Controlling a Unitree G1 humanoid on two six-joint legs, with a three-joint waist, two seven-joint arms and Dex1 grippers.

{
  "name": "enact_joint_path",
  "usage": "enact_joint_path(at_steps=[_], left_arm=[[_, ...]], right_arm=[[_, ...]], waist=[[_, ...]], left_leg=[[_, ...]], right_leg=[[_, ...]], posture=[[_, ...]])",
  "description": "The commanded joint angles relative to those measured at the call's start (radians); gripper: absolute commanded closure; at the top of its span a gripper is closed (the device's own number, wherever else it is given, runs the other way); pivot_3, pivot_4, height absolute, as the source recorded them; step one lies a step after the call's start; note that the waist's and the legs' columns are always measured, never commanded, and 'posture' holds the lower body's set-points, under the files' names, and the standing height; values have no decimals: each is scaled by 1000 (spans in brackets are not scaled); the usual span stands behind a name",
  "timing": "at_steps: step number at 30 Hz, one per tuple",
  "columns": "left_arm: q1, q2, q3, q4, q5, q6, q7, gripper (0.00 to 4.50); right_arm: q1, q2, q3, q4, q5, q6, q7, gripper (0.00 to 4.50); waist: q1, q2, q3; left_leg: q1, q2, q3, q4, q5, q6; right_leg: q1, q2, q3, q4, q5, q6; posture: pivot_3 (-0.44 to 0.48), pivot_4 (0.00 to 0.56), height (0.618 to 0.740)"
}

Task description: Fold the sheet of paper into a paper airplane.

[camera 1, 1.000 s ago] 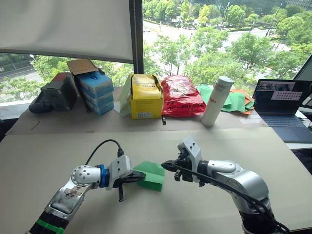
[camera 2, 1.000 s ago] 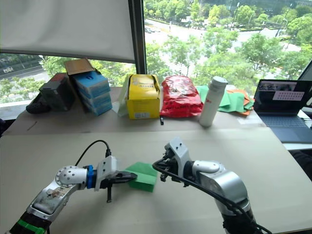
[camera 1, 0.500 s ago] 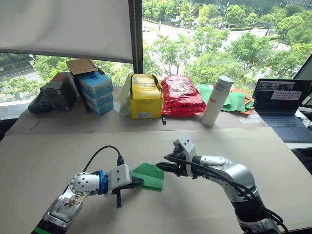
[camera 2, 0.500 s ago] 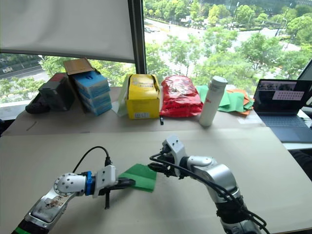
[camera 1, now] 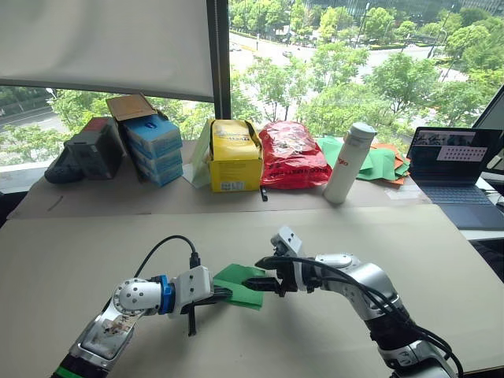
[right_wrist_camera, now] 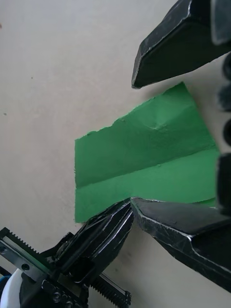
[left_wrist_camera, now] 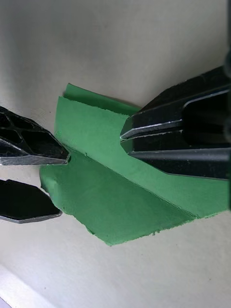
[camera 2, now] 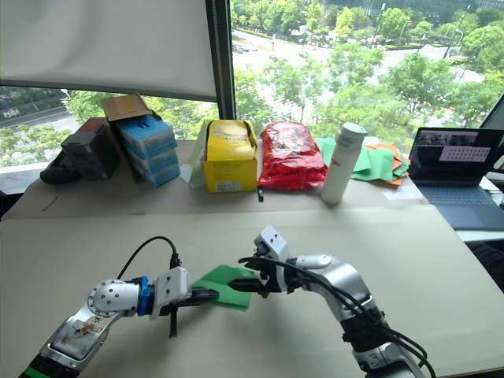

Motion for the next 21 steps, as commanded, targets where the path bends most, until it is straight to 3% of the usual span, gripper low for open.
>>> enact_joint_path(at_steps=[1,3,12,17,21], left_arm=[[-5,0,2,-30,-2,-2,4,4500],[-3,2,3,-33,-2,0,5,4500],[5,7,2,-43,-4,12,2,4500],[4,8,3,-46,-6,19,0,4500],[4,12,6,-45,-5,32,-1,4500]], right_arm=[[-25,-11,0,1,-8,-59,29,752],[-24,-13,3,2,-11,-72,32,1256],[-5,-15,-1,-12,-13,-89,19,4395],[17,-21,-3,-42,-25,-126,8,4475],[77,-32,15,-117,-92,-278,-13,4475]], waist=[[0,0,0],[0,0,0],[0,0,0],[0,0,0],[3,0,0]], left_leg=[[0,0,0,0,0,0],[0,0,0,0,0,0],[0,0,0,0,0,0],[0,0,0,0,0,0],[0,0,0,0,0,0]], right_leg=[[0,0,0,0,0,0],[0,0,0,0,0,0],[0,-1,0,0,0,0],[0,-1,0,0,0,0],[0,-1,0,0,0,0]], posture=[[0,150,740],[0,150,740],[0,150,740],[0,150,740],[0,150,740]])
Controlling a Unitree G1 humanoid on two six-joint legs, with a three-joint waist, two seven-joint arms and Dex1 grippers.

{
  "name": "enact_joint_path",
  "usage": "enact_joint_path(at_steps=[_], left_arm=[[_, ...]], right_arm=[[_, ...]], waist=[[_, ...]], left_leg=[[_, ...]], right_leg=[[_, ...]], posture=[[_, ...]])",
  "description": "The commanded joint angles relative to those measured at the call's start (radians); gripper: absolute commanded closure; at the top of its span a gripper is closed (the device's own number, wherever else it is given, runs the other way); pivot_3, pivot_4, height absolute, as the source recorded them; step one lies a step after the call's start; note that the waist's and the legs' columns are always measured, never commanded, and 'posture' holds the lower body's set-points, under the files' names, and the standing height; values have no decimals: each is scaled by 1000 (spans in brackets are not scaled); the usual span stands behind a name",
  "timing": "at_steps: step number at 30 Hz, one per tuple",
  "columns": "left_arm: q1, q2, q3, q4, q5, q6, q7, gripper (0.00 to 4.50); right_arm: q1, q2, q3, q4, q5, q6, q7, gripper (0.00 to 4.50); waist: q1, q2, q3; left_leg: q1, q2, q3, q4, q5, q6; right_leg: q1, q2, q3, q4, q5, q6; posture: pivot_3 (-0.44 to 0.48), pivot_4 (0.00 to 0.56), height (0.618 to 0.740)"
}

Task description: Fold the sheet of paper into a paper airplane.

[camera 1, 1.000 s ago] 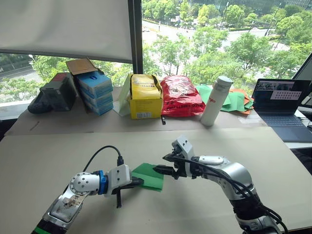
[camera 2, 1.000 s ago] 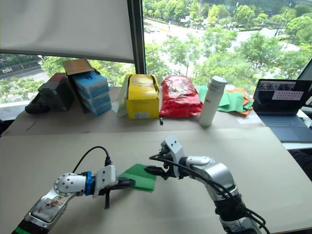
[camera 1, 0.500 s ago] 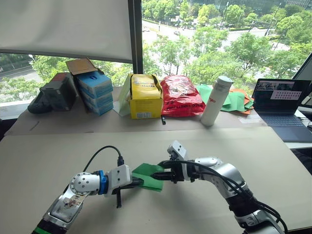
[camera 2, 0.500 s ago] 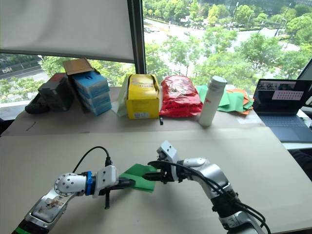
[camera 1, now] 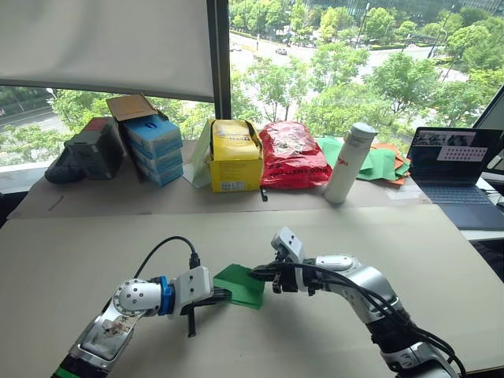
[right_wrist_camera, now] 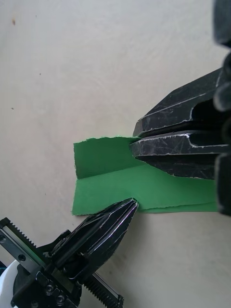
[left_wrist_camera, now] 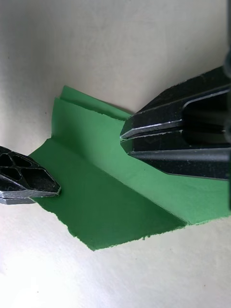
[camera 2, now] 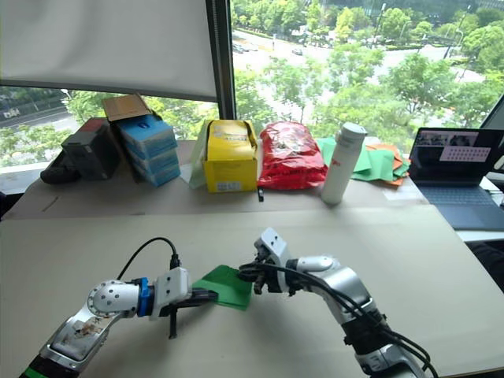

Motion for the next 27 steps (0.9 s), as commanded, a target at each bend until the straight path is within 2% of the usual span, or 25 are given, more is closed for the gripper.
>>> enact_joint_path(at_steps=[1,6,10,12,18,22,27], left_arm=[[-1,12,9,-36,-6,11,0,4500],[1,20,37,-30,-31,45,0,4500],[-6,14,70,-33,-70,80,5,4500],[-10,12,85,-40,-90,104,8,4500],[-3,26,153,-97,-181,219,12,4500],[-6,42,186,-128,-227,286,14,4500],[-39,28,211,-173,-315,387,30,4500]], right_arm=[[49,-8,13,-103,-74,-186,-29,4475],[165,-34,72,-183,-217,-484,-56,4475],[221,-75,130,-118,-376,-755,-91,4475],[222,-84,147,-68,-429,-824,-104,4475],[178,-87,189,84,-573,-858,-137,4475],[167,-90,196,95,-609,-895,-136,4475],[182,-83,200,80,-607,-841,-104,4475]], waist=[[0,0,0],[0,0,0],[-1,0,0],[-2,0,0],[-3,0,0],[-3,0,0],[-5,0,0]], left_leg=[[0,0,0,0,0,0],[0,0,0,0,1,-2],[1,0,0,0,1,-2],[2,0,0,0,2,-3],[2,0,1,0,4,-8],[4,1,1,0,4,-7],[4,1,0,0,4,-7]], right_leg=[[0,0,0,0,0,0],[0,1,0,0,0,0],[0,1,0,0,0,0],[1,2,1,0,0,0],[1,2,1,1,0,0],[2,2,1,1,0,0],[3,2,2,1,0,0]], posture=[[0,150,740],[0,150,740],[0,150,740],[0,150,740],[0,150,740],[0,150,740],[0,150,740]])
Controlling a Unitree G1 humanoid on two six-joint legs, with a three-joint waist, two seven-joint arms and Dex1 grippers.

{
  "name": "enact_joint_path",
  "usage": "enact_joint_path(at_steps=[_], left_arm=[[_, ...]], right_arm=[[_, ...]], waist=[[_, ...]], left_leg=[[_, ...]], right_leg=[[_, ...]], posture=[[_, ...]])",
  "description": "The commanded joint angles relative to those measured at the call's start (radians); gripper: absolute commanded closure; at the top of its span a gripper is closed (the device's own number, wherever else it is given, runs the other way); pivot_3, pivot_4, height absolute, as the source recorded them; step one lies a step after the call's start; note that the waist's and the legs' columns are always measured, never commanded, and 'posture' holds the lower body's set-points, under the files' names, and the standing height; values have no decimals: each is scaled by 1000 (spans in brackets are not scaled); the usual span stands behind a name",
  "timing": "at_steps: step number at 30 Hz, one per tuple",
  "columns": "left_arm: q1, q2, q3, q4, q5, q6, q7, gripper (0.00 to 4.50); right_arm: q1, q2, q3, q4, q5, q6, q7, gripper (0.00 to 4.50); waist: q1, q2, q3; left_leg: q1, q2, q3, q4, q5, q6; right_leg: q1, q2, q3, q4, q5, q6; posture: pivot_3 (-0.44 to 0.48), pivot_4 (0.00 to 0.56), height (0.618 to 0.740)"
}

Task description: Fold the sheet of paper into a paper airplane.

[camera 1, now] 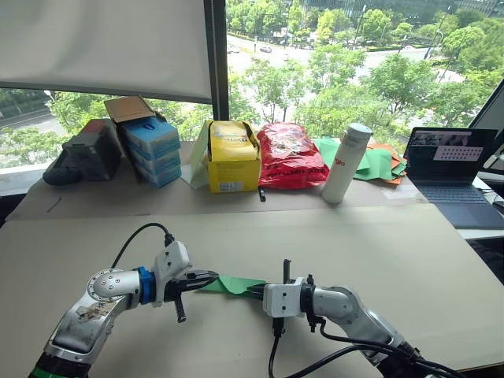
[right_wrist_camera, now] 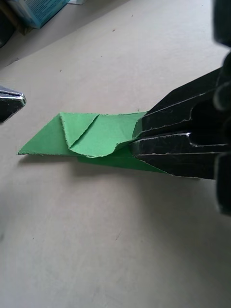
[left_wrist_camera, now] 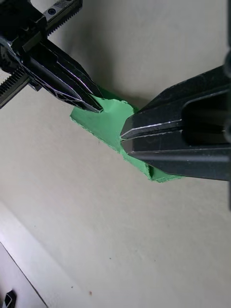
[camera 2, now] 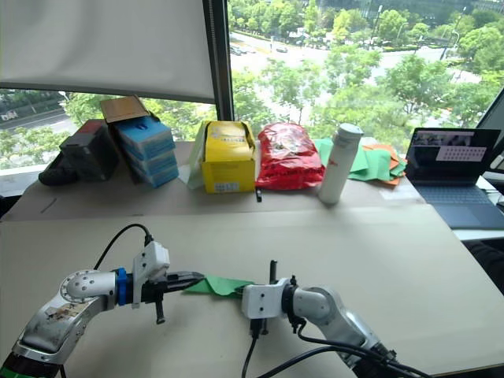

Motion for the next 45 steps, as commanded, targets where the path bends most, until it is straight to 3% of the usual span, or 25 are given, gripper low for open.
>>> enact_joint_path(at_steps=[1,7,12,19,21,28,31,37,45], left_arm=[[-30,-16,-5,-58,-49,52,16,4500],[-37,-58,-104,-14,19,32,40,4500],[-28,-34,-189,82,134,-60,22,4500],[-42,-42,-216,154,179,-116,20,4500],[-40,-45,-219,157,183,-119,20,4500],[-47,-54,-220,167,187,-117,25,4500],[-52,-58,-223,173,189,-118,26,4500],[-61,-66,-228,168,189,-110,33,4500],[-81,-81,-226,183,216,-94,69,4500]], right_arm=[[15,2,8,3,-22,58,23,4475],[27,9,1,-32,1,127,53,4475],[30,7,2,-71,10,172,78,4475],[24,-5,-6,-142,40,261,137,2200],[14,-4,-25,-203,105,364,188,1538],[-121,94,-153,-272,325,711,199,1538],[-190,124,-151,-192,316,747,165,2264],[-226,138,-68,-94,270,711,155,4371],[-210,119,-5,-8,218,694,145,4443]], waist=[[0,0,0],[-1,0,0],[0,0,0],[4,0,-1],[6,1,-1],[6,1,-1],[6,1,-1],[6,1,-1],[5,1,-1]], left_leg=[[0,0,0,0,0,0],[1,0,0,0,0,0],[1,0,0,0,-1,1],[1,0,0,0,-3,5],[1,0,0,0,-3,5],[0,0,0,0,-4,6],[0,0,-1,0,-4,6],[-1,-1,0,0,-3,5],[-1,-1,0,0,-3,5]], right_leg=[[0,0,0,0,0,0],[0,1,1,0,0,0],[0,0,1,0,0,0],[1,-1,1,0,0,0],[1,-1,1,0,0,0],[0,-1,0,0,1,-1],[0,-1,0,0,1,-1],[-1,-2,-1,0,1,-1],[0,-1,-1,0,1,-1]], posture=[[0,150,740],[0,150,740],[0,150,740],[0,150,740],[0,150,740],[0,150,740],[0,150,740],[0,150,740],[0,150,740]])
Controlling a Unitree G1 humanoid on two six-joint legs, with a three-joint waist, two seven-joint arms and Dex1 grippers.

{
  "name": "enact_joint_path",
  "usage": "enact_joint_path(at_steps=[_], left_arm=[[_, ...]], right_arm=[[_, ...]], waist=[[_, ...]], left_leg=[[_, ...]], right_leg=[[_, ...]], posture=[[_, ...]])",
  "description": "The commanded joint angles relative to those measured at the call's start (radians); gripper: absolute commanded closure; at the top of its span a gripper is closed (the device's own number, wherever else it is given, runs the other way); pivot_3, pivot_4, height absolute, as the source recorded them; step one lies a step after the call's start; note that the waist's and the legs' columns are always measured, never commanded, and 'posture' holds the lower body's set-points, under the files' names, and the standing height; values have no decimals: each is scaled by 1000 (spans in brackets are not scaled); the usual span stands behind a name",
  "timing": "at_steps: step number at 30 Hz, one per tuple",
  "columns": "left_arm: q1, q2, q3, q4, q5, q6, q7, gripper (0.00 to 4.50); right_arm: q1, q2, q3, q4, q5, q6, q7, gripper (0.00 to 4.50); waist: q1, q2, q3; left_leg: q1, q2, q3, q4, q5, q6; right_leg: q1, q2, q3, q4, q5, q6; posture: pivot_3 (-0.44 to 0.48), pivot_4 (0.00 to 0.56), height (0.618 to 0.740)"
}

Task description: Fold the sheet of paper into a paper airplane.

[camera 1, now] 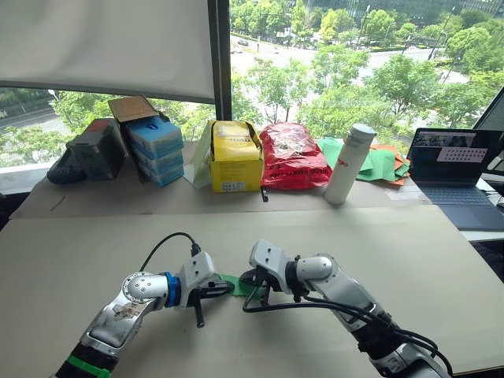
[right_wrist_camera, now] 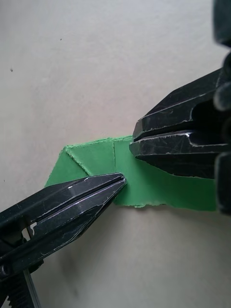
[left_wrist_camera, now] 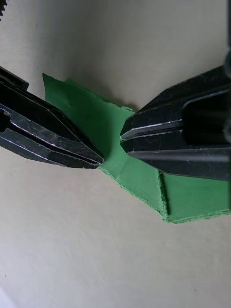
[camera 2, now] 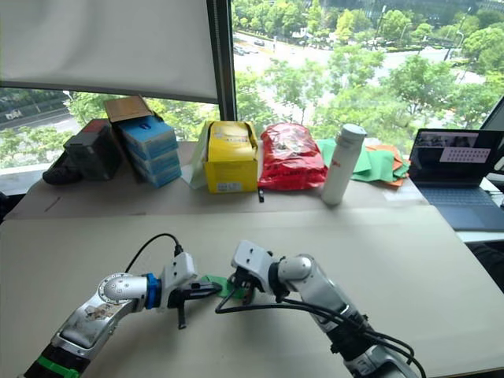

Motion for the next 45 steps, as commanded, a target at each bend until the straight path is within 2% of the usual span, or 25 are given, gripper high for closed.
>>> enact_joint_path(at_steps=[1,22,32,40,45], left_arm=[[-14,-4,-9,31,36,27,29,4500],[2,10,-48,50,63,37,8,4500],[6,15,-49,46,67,34,10,4500],[5,18,-48,49,73,34,4,4500],[1,18,-46,56,78,30,0,4500]], right_arm=[[6,-18,25,31,-33,-14,-9,4443],[-1,-28,16,-4,-10,-29,-5,4443],[47,-136,92,52,-86,52,18,4443],[119,-221,65,1,-78,72,18,4443],[164,-276,46,-47,-79,83,21,4443]], waist=[[-1,0,0],[-5,2,-2],[1,5,-9],[11,10,-15],[20,12,-16]], left_leg=[[0,0,0,0,0,0],[2,0,0,0,0,0],[4,0,0,-1,-1,2],[16,-1,-1,-3,-5,7],[17,-1,-5,-3,-5,8]], right_leg=[[0,0,0,0,0,0],[1,-1,1,0,0,0],[3,-2,1,-1,0,0],[13,-12,-1,-6,-2,2],[17,-16,-2,-10,-1,3]], posture=[[0,150,740],[0,150,740],[0,150,740],[0,150,740],[0,150,740]])
